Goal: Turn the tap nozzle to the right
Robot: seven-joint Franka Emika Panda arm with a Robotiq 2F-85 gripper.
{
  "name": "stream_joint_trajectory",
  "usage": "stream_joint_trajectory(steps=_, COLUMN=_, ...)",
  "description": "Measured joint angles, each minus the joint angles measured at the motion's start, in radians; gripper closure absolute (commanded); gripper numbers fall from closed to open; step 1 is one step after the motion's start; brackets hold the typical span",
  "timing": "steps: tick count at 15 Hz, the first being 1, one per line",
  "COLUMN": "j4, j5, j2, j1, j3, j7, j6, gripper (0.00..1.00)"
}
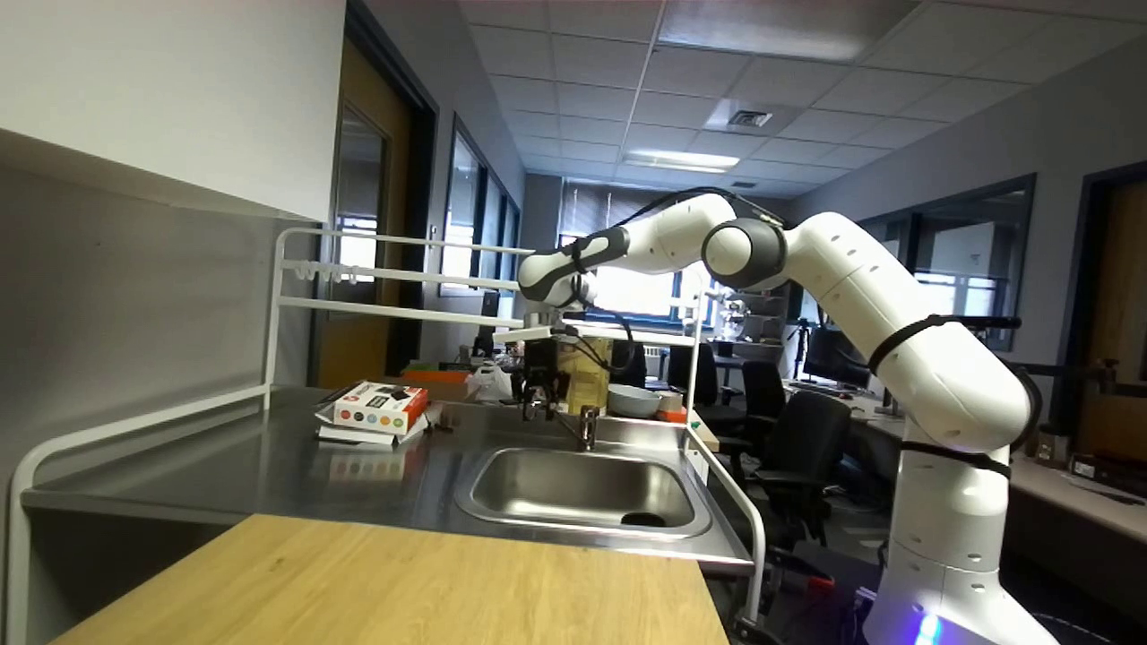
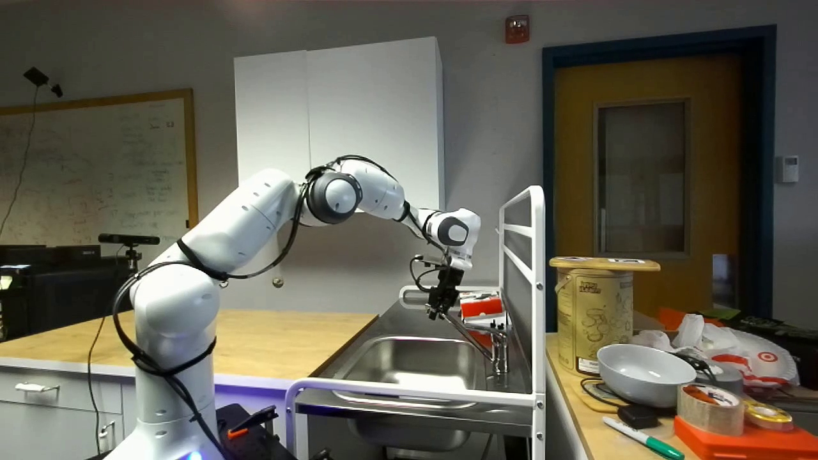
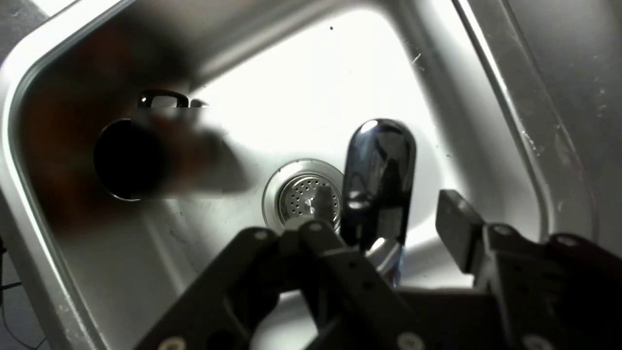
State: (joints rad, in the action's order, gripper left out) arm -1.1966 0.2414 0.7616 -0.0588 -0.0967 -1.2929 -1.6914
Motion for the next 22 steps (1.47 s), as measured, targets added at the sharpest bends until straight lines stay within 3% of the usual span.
stream_joint_trajectory(steps=3, j4=0.006, j5=0.0, j2=0.006, j1=-0.004, j3=-0.001, j7=-0.024, j6=0.024, gripper=0.94)
stream_joint_trajectory(steps=6, j4=-0.002, j5=0.002, j2=0.006, j1=-0.019, j3=-0.001, j7=-0.037, j6=0.034, gripper=0.99)
stream_joint_trajectory(steps=7, j4=-0.007, j5=0.007, j2=0.007, j1=-0.024, j3=-0.001, j7=-0.038, j6=0.033, gripper=0.94)
stream_joint_trajectory(steps=16, j4=-0.078, j5=0.036, j2=0.007, j1=-0.058, j3=-0.003, j7=-0.033, j6=-0.015, gripper=0.94)
stream_joint_trajectory(steps=22, j4=-0.177, j5=0.035, j2=-0.008, j1=-0.077, j3=-0.02, j7=0.011, j6=-0.11, gripper=0.94)
